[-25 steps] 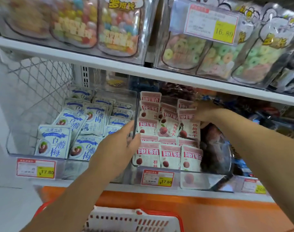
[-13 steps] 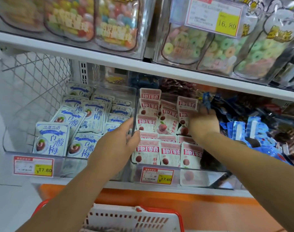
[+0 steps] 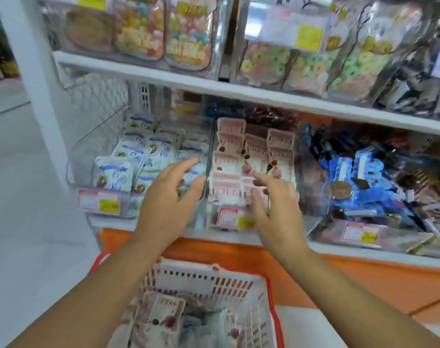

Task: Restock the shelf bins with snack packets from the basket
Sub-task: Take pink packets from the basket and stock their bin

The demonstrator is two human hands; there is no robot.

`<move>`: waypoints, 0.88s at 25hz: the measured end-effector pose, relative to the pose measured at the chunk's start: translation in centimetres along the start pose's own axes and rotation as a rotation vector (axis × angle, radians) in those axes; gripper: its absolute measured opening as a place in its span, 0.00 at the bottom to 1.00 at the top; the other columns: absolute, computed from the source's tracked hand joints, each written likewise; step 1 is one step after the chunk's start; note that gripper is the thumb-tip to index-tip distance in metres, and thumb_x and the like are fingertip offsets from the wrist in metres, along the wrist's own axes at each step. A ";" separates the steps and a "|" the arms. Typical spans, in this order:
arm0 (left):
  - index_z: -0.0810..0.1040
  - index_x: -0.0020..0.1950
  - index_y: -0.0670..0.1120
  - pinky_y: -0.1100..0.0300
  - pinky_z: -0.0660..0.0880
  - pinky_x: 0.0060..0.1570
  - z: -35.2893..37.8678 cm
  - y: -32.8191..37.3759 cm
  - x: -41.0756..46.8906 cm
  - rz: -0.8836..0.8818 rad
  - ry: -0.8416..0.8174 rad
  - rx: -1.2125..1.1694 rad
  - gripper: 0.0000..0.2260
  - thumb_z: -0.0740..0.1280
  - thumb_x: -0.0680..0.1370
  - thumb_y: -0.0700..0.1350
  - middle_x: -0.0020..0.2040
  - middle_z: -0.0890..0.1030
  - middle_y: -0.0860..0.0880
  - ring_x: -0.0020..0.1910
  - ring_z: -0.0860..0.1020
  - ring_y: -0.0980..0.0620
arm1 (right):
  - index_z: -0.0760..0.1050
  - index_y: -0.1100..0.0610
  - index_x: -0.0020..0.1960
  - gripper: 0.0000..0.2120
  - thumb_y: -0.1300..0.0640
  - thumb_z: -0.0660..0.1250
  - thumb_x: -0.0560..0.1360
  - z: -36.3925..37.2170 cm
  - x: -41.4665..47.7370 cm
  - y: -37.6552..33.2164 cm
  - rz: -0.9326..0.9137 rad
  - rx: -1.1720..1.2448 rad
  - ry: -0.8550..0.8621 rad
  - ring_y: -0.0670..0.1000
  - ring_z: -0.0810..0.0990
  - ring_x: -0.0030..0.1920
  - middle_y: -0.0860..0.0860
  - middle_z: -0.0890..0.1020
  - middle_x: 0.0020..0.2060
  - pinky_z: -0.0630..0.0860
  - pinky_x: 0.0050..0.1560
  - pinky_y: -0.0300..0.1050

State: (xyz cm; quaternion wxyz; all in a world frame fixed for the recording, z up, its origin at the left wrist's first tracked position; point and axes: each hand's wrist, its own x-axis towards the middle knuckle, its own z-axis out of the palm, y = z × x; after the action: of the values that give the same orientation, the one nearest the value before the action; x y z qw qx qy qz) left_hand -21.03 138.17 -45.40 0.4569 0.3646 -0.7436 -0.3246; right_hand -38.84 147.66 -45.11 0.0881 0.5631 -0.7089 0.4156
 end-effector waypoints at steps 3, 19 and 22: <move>0.77 0.63 0.53 0.63 0.75 0.52 -1.4 -3.9 -6.9 -0.031 0.051 0.138 0.14 0.63 0.79 0.50 0.55 0.77 0.57 0.53 0.76 0.59 | 0.73 0.52 0.65 0.13 0.57 0.61 0.80 2.7 -8.3 -1.5 0.020 0.176 -0.171 0.45 0.73 0.52 0.42 0.75 0.50 0.71 0.52 0.40; 0.75 0.65 0.46 0.56 0.71 0.57 -2.1 -20.9 -26.0 -0.763 -0.803 0.484 0.18 0.67 0.74 0.44 0.58 0.75 0.43 0.59 0.74 0.43 | 0.76 0.53 0.55 0.17 0.41 0.62 0.78 18.3 -25.5 4.7 0.825 0.056 -1.257 0.53 0.78 0.52 0.52 0.80 0.53 0.71 0.52 0.43; 0.72 0.68 0.45 0.56 0.70 0.60 -1.5 -21.0 -25.8 -0.770 -0.779 0.528 0.20 0.66 0.76 0.43 0.62 0.73 0.42 0.63 0.73 0.44 | 0.80 0.60 0.41 0.11 0.52 0.69 0.76 18.4 -25.4 5.1 0.931 0.099 -1.215 0.50 0.75 0.38 0.51 0.78 0.37 0.70 0.42 0.42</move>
State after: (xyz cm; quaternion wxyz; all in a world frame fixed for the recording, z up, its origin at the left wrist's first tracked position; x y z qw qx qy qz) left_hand -6.31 148.62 -73.39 -0.1048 0.5629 -0.7262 -0.3805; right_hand -28.12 153.53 -74.40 -0.5264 0.3391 -0.7775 0.0587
